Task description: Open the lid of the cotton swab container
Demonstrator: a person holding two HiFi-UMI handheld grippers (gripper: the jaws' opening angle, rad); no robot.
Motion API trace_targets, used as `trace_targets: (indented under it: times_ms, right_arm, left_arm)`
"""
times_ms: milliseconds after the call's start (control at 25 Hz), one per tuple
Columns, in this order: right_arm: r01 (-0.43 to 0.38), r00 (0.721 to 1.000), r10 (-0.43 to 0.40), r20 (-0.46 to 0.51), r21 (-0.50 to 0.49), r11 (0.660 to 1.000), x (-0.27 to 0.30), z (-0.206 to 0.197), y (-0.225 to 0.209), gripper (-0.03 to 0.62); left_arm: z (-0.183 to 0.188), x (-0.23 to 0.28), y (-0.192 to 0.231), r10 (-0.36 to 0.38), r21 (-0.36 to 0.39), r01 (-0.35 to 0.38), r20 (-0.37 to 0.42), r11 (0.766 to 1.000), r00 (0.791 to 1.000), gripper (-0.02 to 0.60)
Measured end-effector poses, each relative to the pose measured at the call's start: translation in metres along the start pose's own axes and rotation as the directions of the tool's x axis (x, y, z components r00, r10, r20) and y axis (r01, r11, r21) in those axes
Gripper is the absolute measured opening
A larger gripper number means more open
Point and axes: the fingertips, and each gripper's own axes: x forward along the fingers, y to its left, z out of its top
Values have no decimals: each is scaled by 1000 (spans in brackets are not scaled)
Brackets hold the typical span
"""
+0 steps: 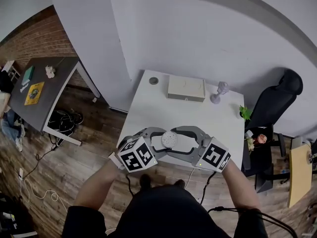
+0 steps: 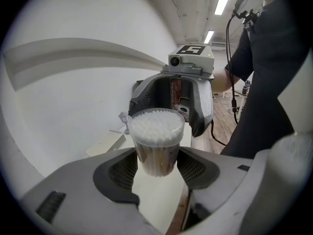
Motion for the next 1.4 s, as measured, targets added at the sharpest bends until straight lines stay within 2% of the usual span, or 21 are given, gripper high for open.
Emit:
trace_targets:
  times_ms: [360,720,1200,1280,1400]
  right_arm:
    - [23,1000,-23,-4,-60,998,4,-1,2,256]
    - [12,1000,-12,2,-38,999,5,-9,2,253]
    - [-33,998,39,-58,107,994,11,-25,-1,252]
    - [-51,997,58,-47,151,987,13,-26,1,252]
    - [-87,996,93,-13,254,963,14,-25,2,250]
  left_arm:
    - [-2,2,-7,-36,14,36,8,999,999,249]
    - [-5,3,-8,-45,14,45,8,999,999,247]
    - [-17,4,-11,-79,-31,80,21,996,997,247]
    - [-21,5,-12,-72,-15,72,7,997,997,247]
    - [-29,9,-13,-47,48,49,-37,998,998,245]
